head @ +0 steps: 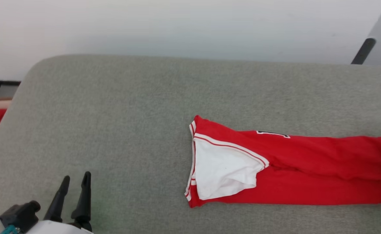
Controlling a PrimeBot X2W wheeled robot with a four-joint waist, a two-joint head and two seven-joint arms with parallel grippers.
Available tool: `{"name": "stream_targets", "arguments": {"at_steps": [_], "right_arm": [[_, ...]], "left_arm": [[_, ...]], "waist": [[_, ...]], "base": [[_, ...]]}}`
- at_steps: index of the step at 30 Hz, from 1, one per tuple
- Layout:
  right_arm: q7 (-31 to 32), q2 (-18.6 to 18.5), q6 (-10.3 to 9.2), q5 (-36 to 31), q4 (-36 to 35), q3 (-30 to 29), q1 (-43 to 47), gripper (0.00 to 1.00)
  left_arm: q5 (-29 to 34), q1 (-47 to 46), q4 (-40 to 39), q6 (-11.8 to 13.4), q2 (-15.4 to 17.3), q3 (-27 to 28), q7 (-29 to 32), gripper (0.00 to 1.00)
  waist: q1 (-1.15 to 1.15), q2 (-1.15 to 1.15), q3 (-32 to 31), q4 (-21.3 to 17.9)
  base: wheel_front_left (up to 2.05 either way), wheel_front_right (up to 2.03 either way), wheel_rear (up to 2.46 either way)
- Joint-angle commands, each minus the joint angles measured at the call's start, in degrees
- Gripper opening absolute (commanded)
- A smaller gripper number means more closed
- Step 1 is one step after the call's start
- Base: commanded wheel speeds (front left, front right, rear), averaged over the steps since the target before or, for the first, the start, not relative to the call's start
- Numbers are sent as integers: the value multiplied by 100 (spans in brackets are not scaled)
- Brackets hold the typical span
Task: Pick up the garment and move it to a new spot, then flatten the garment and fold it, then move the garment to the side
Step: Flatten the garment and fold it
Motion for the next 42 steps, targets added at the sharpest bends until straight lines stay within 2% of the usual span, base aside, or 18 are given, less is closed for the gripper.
{"name": "stream_targets", "arguments": {"at_steps": [1,10,15,19,31,42], "right_arm": [[29,14,-8,26,-144,94,121,0],[293,253,-8,488,-1393,671,420,0],[426,504,-8,559,-1954,968,487,0],[471,795,-8,492,-2140,1225,382,0],[204,1556,-8,171,-1436,1745,-38,0],[-361,2090,-8,-282,-39,1939,-509,0]], "left_arm": [[52,64,-20,-20,-4,14,-20,100],[468,257,-7,-17,-167,17,-20,100],[616,220,50,-17,-273,-109,-20,100],[661,79,117,-18,-342,-289,-20,100],[573,-385,375,-18,-504,-841,-21,100],[480,-707,486,-18,-667,-1104,-21,100]], "waist": [[0,0,-185,-144],[0,0,-571,-165],[0,0,-686,33],[0,0,-738,274],[0,0,-779,1142],[0,0,-600,1720]], "base": [[0,0,0],[0,0,0],[0,0,0],[0,0,0],[0,0,0],[0,0,0]]}}
